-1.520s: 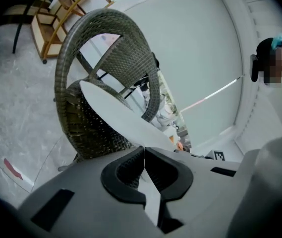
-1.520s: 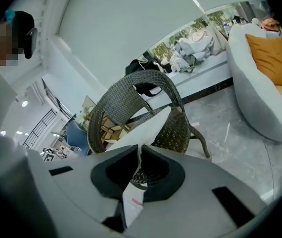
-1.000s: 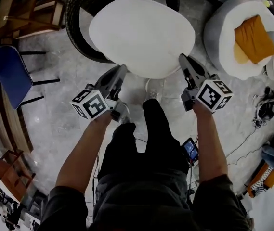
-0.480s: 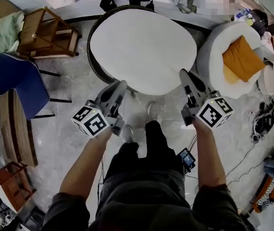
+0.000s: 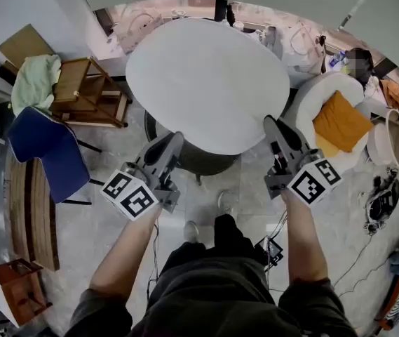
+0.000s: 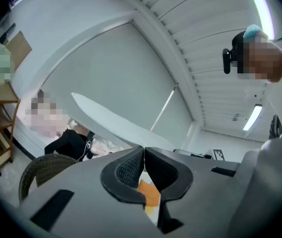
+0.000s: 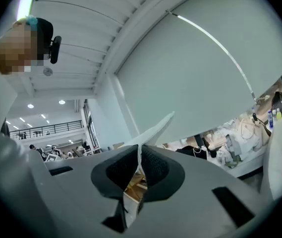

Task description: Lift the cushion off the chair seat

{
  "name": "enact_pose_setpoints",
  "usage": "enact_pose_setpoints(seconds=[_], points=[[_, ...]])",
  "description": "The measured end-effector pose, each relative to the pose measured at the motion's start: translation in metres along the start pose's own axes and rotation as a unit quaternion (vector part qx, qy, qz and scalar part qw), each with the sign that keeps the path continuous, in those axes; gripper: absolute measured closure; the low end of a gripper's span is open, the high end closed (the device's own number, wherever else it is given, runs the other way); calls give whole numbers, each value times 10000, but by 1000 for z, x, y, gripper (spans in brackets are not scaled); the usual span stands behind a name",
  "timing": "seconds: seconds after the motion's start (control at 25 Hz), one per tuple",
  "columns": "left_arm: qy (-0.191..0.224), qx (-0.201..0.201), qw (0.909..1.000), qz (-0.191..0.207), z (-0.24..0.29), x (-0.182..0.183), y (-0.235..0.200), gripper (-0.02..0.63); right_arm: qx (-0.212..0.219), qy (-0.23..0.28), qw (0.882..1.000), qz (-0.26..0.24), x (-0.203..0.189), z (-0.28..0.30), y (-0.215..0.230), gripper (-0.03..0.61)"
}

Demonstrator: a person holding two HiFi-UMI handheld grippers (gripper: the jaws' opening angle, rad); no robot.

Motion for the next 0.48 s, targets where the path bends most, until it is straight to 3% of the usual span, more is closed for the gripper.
enact_pose_setpoints(seconds=[0.48], points=[[634, -635, 9918, 905, 11, 121, 66, 600, 431, 860, 9942, -491, 108, 19, -65, 551]])
Point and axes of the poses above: the fingertips, and each gripper's own axes: z forward along the fingers, y to its right, x out of its top, the point moved 4 cm from there along -z, backward along the fingers, and after that the axes turned 10 degrees about y, right-handed, at the moved point
